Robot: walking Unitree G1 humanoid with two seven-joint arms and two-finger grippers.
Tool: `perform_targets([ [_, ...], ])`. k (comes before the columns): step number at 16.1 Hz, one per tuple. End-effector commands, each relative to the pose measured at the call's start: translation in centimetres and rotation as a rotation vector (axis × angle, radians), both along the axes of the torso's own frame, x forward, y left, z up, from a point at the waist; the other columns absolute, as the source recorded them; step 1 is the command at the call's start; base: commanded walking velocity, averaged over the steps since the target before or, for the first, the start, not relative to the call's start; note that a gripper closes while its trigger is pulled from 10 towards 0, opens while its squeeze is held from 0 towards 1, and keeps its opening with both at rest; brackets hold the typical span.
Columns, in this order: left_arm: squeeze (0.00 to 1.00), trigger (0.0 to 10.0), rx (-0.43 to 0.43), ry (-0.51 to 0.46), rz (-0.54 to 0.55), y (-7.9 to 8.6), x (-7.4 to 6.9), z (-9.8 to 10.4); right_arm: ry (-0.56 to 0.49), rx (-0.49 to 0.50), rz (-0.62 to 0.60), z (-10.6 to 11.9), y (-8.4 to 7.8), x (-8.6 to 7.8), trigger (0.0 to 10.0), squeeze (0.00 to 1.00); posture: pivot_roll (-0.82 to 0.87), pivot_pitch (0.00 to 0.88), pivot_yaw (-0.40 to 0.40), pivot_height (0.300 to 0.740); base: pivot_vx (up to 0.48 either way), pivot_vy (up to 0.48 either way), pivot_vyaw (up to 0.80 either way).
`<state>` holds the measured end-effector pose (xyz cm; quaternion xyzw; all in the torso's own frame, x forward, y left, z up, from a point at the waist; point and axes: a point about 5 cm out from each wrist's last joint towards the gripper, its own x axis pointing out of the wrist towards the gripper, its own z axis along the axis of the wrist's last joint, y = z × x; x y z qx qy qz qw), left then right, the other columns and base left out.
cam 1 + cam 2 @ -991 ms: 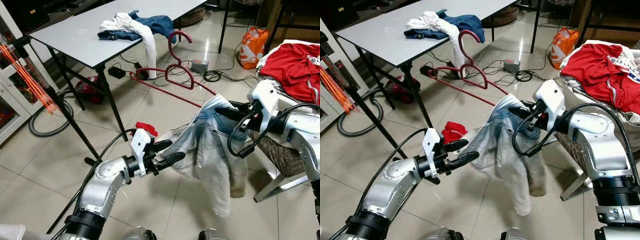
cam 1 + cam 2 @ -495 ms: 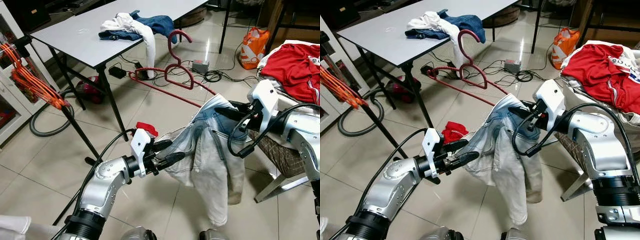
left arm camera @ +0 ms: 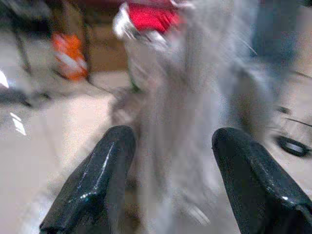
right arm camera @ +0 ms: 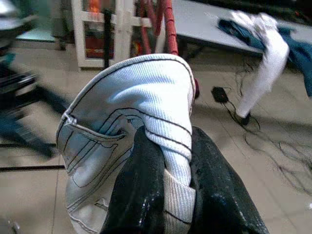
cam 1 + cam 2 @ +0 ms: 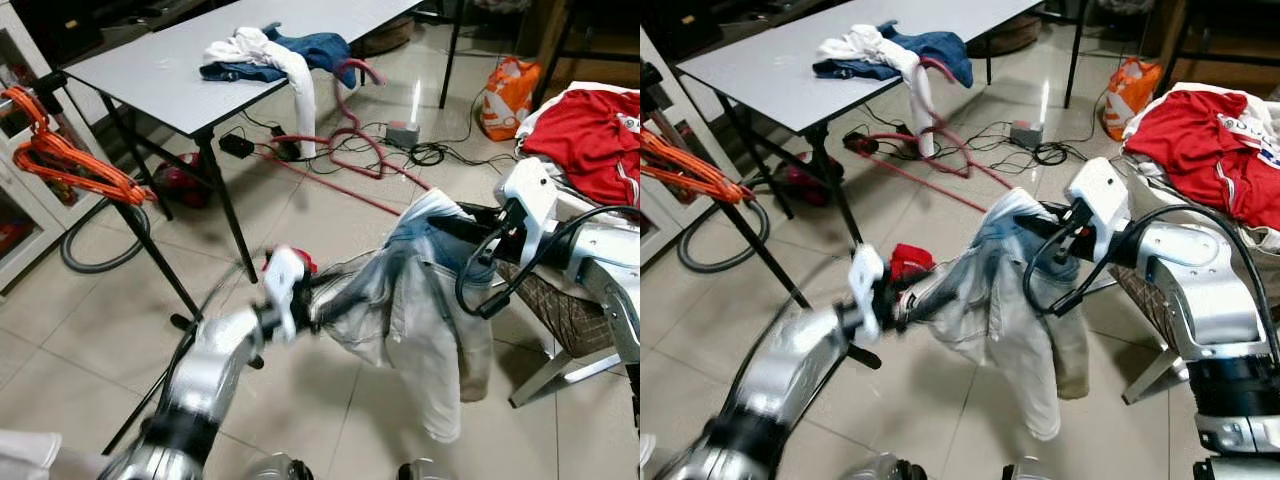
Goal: Hang hanger
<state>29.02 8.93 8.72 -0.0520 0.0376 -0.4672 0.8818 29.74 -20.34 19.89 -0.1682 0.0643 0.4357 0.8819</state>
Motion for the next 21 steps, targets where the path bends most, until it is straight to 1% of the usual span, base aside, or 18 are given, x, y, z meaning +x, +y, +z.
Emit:
perform_targets([
  [1,0.00,10.0,0.014,-0.020,0.047,0.6,0.4,0.1,-0.030,0.017,0.053,0.8,0.7,-0.5,0.0,0.00,-0.20,0.000,0.115,0.740,0.000,0.000,0.00],
  [5,0.00,10.0,0.022,-0.017,0.036,0.5,0.3,-0.1,-0.021,0.026,0.059,0.7,0.9,-0.8,0.0,0.00,-0.20,0.000,0.117,0.740,0.000,0.000,0.00],
  [7,0.00,10.0,0.013,-0.018,0.011,-0.1,0.2,-0.5,-0.025,0.045,0.061,1.2,1.1,-1.0,0.0,0.00,-0.20,0.000,0.120,0.740,0.000,0.000,0.00],
  [11,0.00,10.0,0.030,0.040,-0.033,-0.8,-0.8,-1.9,-0.040,0.092,0.061,2.2,1.1,-1.0,0.0,0.00,-0.21,0.000,0.121,0.740,0.000,0.000,0.00],
  [13,0.00,10.0,0.029,0.052,-0.034,-1.0,-0.8,-2.2,-0.039,0.111,0.063,2.6,1.1,-1.1,0.0,0.00,-0.21,0.000,0.122,0.740,0.000,0.000,0.00],
  [14,0.00,0.0,0.026,0.051,-0.030,-0.9,-0.7,-2.2,-0.039,0.118,0.065,2.7,1.2,-1.2,0.0,0.00,-0.21,0.000,0.122,0.740,0.000,0.000,0.00],
  [16,0.00,0.0,0.032,0.064,0.004,-0.4,-0.4,-2.5,-0.040,0.143,0.068,3.0,1.3,-1.3,0.0,0.00,-0.21,0.000,0.123,0.740,0.000,0.000,0.00],
  [17,0.00,0.0,0.048,0.085,0.020,0.0,-0.4,-2.9,-0.038,0.153,0.064,3.1,1.2,-1.3,0.0,0.00,-0.21,0.000,0.123,0.740,0.000,0.000,0.00],
  [18,0.00,0.0,0.073,0.097,0.023,0.5,-0.5,-3.4,-0.037,0.154,0.059,3.2,0.9,-1.4,0.0,0.00,-0.21,0.000,0.123,0.740,0.000,0.000,0.00],
  [21,0.00,0.0,0.090,0.099,0.039,1.6,-0.8,-3.9,-0.033,0.140,0.040,3.2,0.3,-1.4,0.0,0.00,-0.21,0.000,0.124,0.740,0.000,0.000,0.00],
])
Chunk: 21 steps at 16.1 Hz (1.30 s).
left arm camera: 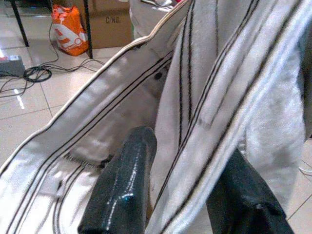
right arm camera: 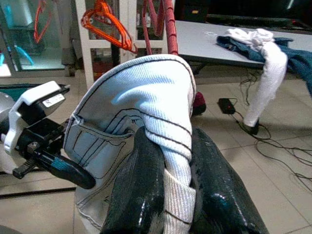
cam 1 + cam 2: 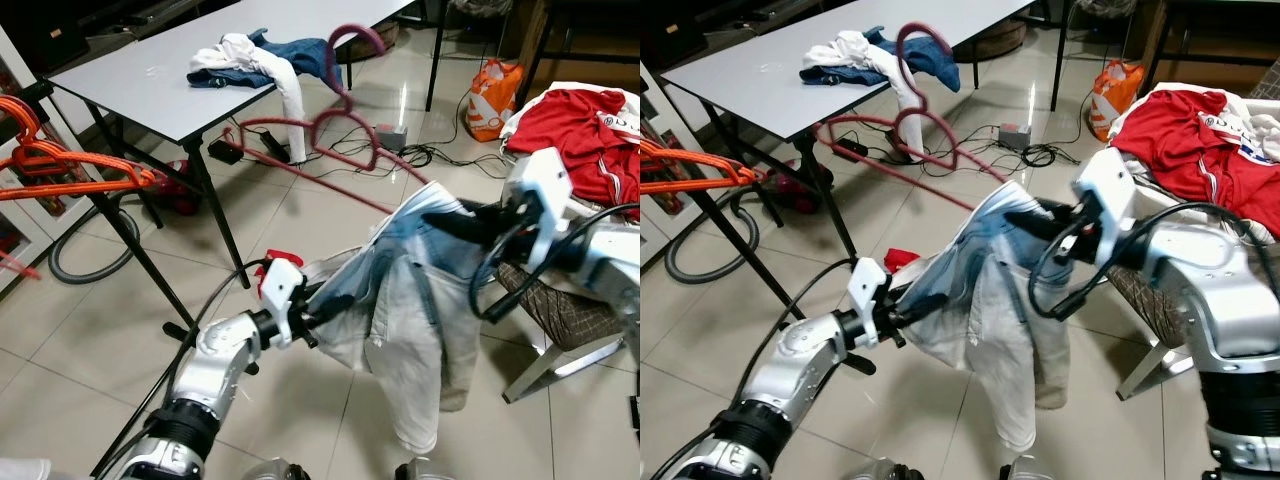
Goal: Hang hanger
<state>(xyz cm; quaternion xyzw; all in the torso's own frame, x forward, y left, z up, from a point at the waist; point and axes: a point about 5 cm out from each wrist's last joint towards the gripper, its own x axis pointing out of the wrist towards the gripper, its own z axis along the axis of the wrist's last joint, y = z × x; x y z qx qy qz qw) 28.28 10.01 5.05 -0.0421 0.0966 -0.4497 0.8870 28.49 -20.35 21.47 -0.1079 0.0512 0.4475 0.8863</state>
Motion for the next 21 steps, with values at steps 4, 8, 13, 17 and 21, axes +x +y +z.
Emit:
perform_targets([
  [4,0.00,0.0,0.001,0.004,0.022,0.7,0.1,-0.3,-0.053,0.017,0.022,1.3,0.4,-0.3,0.0,0.00,-0.21,0.000,0.124,0.740,0.000,0.000,0.00],
  [8,0.00,0.0,-0.007,-0.002,0.024,0.6,0.2,-0.2,-0.052,-0.009,0.026,1.0,0.4,-0.3,0.0,0.00,-0.21,0.000,0.127,0.740,0.000,0.000,0.00],
  [13,0.00,0.0,-0.020,-0.016,0.029,0.3,0.5,0.2,-0.043,-0.018,0.022,0.4,0.7,-0.4,0.0,0.00,-0.21,0.000,0.128,0.740,0.000,0.000,0.00],
  [17,1.00,10.0,0.003,-0.003,0.041,-0.1,0.6,0.2,-0.030,-0.021,-0.004,-0.7,0.9,-0.1,0.0,0.00,-0.21,0.000,0.125,0.740,0.000,0.000,0.00],
  [21,1.00,10.0,-0.026,-0.002,0.040,-0.5,0.7,0.6,-0.004,-0.026,-0.017,-1.9,1.3,0.0,0.0,0.00,-0.21,0.000,0.125,0.740,0.000,0.000,0.00],
])
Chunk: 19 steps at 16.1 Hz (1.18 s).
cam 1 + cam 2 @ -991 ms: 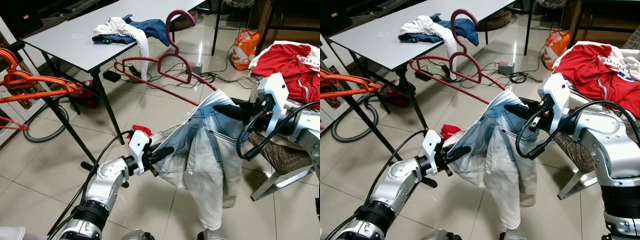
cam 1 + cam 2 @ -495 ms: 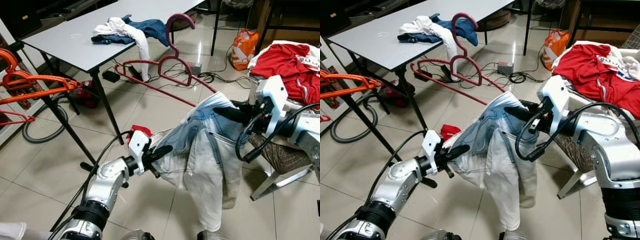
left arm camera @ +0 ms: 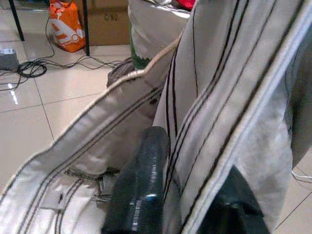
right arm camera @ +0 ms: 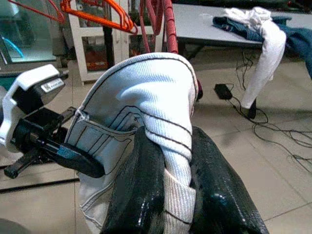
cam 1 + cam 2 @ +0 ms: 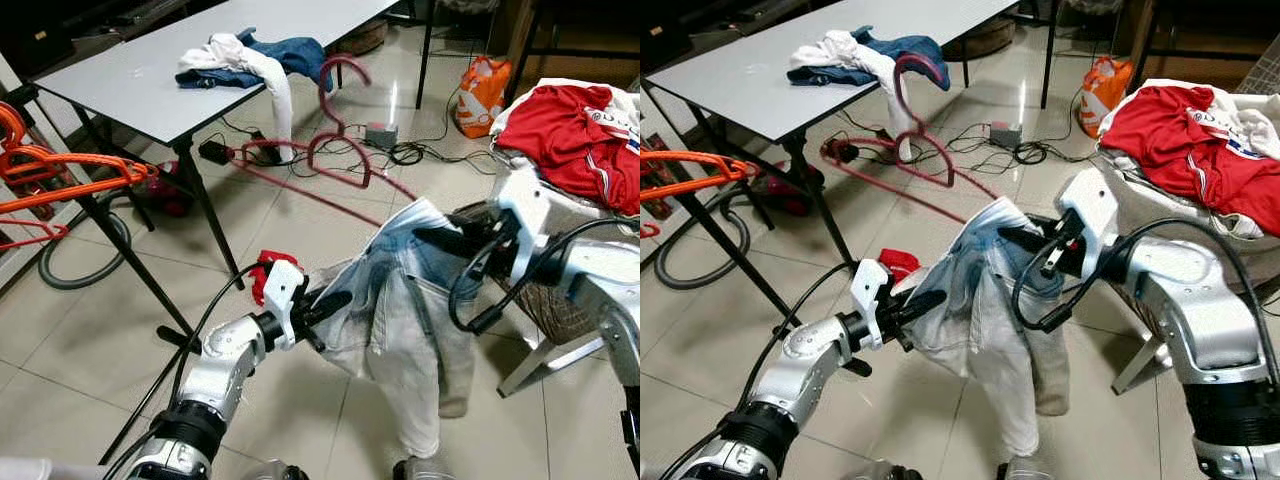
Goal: Hang hanger
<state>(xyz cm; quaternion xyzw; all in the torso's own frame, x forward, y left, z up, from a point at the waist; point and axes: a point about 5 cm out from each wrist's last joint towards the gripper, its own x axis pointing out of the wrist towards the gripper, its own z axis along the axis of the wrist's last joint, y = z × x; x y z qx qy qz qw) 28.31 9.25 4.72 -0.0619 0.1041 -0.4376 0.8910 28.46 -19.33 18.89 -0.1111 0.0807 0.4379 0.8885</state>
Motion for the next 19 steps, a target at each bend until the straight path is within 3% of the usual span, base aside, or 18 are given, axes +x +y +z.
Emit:
perform_targets([
  [1,1.00,10.0,0.000,-0.034,0.015,0.2,0.8,1.0,-0.048,0.000,0.005,0.6,0.2,0.0,0.0,0.00,-0.21,0.000,0.125,0.740,0.000,0.000,0.00],
  [5,1.00,10.0,0.067,-0.033,0.067,1.9,1.6,0.8,-0.025,-0.061,-0.044,-0.9,-0.7,0.3,0.0,0.00,-0.21,0.000,0.126,0.740,0.000,0.000,0.00],
  [9,1.00,10.0,0.099,-0.003,0.162,3.6,2.3,0.5,0.027,-0.065,-0.176,-2.9,-1.9,1.1,0.0,0.00,-0.21,0.000,0.125,0.740,0.000,0.000,0.00],
  [12,1.00,10.0,0.127,0.127,0.383,5.2,3.1,-0.9,0.129,0.023,-0.445,-6.6,-2.8,2.8,0.0,0.00,-0.20,0.000,0.128,0.740,0.000,0.000,0.00],
  [14,0.50,10.0,0.186,0.228,0.485,5.3,2.8,-2.5,0.185,0.048,-0.590,-9.0,-2.6,3.7,0.0,0.00,-0.20,0.000,0.131,0.740,0.000,0.000,0.00],
  [15,0.00,10.0,0.271,0.355,0.597,5.1,1.9,-4.5,0.258,0.041,-0.768,-12.4,-2.1,4.1,0.0,0.00,-0.20,0.000,0.132,0.740,0.000,0.000,0.00],
  [17,0.00,10.0,0.347,0.495,0.717,4.4,0.7,-6.3,0.434,0.134,-1.025,-16.6,-0.4,3.1,0.0,0.00,-0.18,0.000,0.124,0.740,0.000,0.000,0.00],
  [18,0.00,10.0,0.336,0.527,0.721,4.0,0.4,-6.6,0.473,0.153,-1.044,-17.2,0.1,2.8,0.0,0.00,-0.18,0.000,0.122,0.740,0.000,0.000,0.00],
  [19,0.00,10.0,0.401,0.596,0.725,3.2,-0.9,-7.8,0.572,0.139,-1.078,-19.1,1.8,1.6,0.0,0.00,-0.16,0.000,0.110,0.740,0.000,0.000,0.00],
])
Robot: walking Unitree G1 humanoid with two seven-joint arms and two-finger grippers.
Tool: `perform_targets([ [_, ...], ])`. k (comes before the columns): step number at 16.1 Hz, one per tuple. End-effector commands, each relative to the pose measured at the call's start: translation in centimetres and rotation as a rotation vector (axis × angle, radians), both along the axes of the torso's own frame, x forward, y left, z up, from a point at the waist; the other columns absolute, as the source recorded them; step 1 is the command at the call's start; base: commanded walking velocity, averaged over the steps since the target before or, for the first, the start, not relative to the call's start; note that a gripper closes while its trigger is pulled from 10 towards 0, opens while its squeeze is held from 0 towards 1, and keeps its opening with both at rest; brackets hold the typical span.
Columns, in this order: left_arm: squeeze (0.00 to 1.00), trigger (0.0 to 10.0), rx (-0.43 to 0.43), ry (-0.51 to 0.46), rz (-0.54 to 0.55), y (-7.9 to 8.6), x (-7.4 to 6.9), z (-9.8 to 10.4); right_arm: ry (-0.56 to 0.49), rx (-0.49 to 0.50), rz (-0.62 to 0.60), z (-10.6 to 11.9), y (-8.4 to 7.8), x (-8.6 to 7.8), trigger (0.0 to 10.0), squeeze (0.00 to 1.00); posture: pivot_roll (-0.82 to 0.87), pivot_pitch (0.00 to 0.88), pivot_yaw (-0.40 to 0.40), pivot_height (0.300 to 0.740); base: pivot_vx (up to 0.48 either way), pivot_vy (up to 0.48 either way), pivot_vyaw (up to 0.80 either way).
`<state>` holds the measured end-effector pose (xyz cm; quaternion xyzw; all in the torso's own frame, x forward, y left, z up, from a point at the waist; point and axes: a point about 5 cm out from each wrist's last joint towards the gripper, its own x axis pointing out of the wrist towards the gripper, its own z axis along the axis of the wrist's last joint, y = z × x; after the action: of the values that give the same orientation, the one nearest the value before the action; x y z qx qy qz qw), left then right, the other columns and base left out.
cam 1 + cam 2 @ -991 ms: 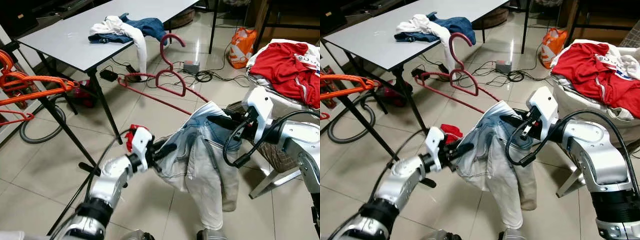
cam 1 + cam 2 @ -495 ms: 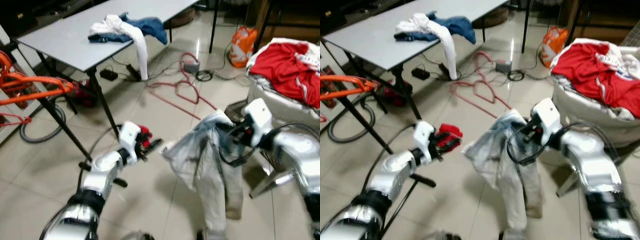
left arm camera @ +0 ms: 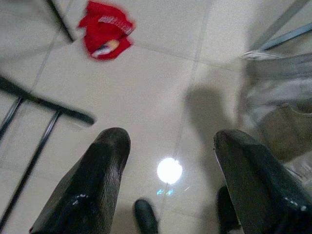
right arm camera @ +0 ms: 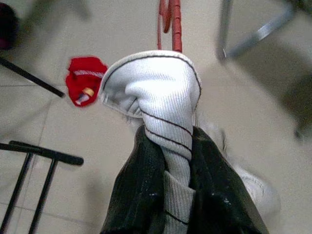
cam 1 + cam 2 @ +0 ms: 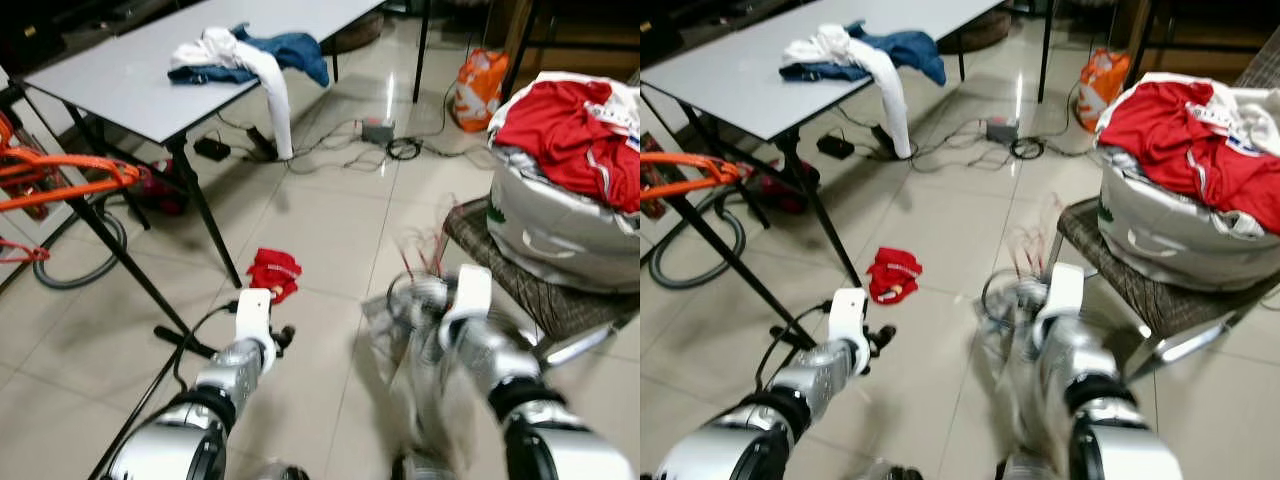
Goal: Hang hanger
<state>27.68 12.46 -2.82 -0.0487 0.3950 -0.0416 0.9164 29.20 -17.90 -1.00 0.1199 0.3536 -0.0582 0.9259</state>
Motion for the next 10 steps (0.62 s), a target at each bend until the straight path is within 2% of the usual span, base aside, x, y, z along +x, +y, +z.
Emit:
perform_targets([
  [1,0.00,10.0,0.041,0.075,0.013,-0.2,-1.1,-0.9,0.001,0.013,-0.038,-0.1,0.7,0.1,0.0,0.00,-0.16,0.000,0.109,0.740,0.000,0.000,0.00],
  [2,0.00,10.0,0.073,0.105,-0.017,-0.3,-1.9,-1.5,0.042,-0.014,-0.014,-0.8,1.1,-0.6,0.0,0.00,-0.16,0.000,0.109,0.740,0.000,0.000,0.00],
  [3,0.00,10.0,0.201,0.198,-0.106,-0.3,-4.4,-3.3,0.148,-0.129,0.113,-2.8,2.2,-2.7,0.0,0.00,-0.17,0.000,0.114,0.740,0.000,0.000,0.00],
  [4,0.00,10.0,0.247,0.224,-0.127,-0.1,-5.1,-3.7,0.187,-0.170,0.152,-3.5,2.4,-3.5,0.0,0.00,-0.17,0.000,0.115,0.740,0.000,0.000,0.00],
  [5,0.00,10.0,0.244,0.267,-0.116,0.1,-6.0,-4.3,0.228,-0.161,0.142,-4.1,2.6,-4.3,0.0,0.00,-0.17,0.000,0.113,0.740,0.000,0.000,0.00],
  [7,0.00,10.0,0.209,0.331,-0.093,0.3,-7.1,-4.9,0.254,-0.143,0.121,-4.4,2.7,-4.8,0.0,0.00,-0.17,0.000,0.113,0.740,0.000,0.000,0.00],
  [8,0.00,10.0,0.142,0.391,-0.048,0.3,-8.0,-5.3,0.276,-0.076,0.053,-4.4,2.6,-4.8,0.0,0.00,-0.18,0.000,0.112,0.740,0.000,0.000,0.00],
  [10,0.00,10.0,0.109,0.393,-0.031,0.4,-8.0,-5.3,0.285,-0.075,0.091,-4.6,2.9,-5.0,0.0,0.00,-0.16,0.000,0.094,0.740,0.000,0.000,0.00],
])
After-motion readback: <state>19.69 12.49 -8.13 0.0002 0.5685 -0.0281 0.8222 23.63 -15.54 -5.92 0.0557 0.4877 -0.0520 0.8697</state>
